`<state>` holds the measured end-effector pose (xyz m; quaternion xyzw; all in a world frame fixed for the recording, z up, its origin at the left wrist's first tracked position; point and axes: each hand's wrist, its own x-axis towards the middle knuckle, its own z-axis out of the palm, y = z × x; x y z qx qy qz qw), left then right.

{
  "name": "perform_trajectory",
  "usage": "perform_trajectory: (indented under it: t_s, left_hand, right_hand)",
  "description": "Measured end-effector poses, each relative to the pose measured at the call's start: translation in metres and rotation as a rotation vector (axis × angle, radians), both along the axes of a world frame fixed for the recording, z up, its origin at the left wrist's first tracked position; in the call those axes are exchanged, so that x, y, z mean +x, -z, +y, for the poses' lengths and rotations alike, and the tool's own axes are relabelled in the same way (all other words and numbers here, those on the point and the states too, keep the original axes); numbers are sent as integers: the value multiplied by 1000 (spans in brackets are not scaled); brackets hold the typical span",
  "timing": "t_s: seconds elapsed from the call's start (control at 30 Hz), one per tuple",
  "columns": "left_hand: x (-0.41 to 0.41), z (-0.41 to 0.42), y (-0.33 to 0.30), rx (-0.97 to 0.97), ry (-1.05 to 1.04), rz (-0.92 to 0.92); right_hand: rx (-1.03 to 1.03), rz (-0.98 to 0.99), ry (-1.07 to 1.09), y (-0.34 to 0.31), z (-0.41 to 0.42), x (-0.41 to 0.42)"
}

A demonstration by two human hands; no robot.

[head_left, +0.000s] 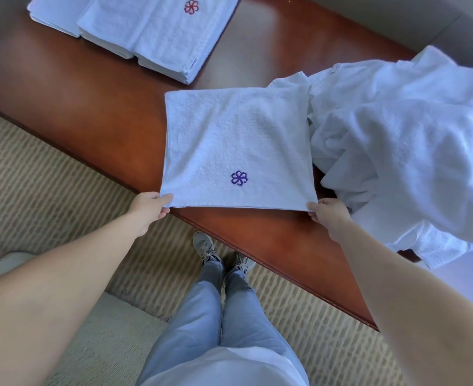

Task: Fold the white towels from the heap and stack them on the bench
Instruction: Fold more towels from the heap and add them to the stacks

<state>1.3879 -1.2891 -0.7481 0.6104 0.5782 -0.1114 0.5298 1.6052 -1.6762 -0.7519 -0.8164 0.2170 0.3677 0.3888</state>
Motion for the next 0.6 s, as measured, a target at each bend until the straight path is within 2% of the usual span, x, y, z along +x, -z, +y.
perform_trajectory:
  t_s: [0.13, 0.3, 0.43, 0.6]
  left_hand:
    - [0, 0, -9, -25, -31, 4]
    - [10, 9, -51, -38, -61, -54]
    - [38, 28, -115, -153, -236, -235]
    - [75, 62, -208, -412, -411, -508]
  right_hand:
    - [23, 31, 35, -16, 7, 0]
    - [133, 14, 45, -72, 18, 15]
    - [303, -10, 53, -139, 43, 38]
    - [590, -32, 228, -226, 69, 76]
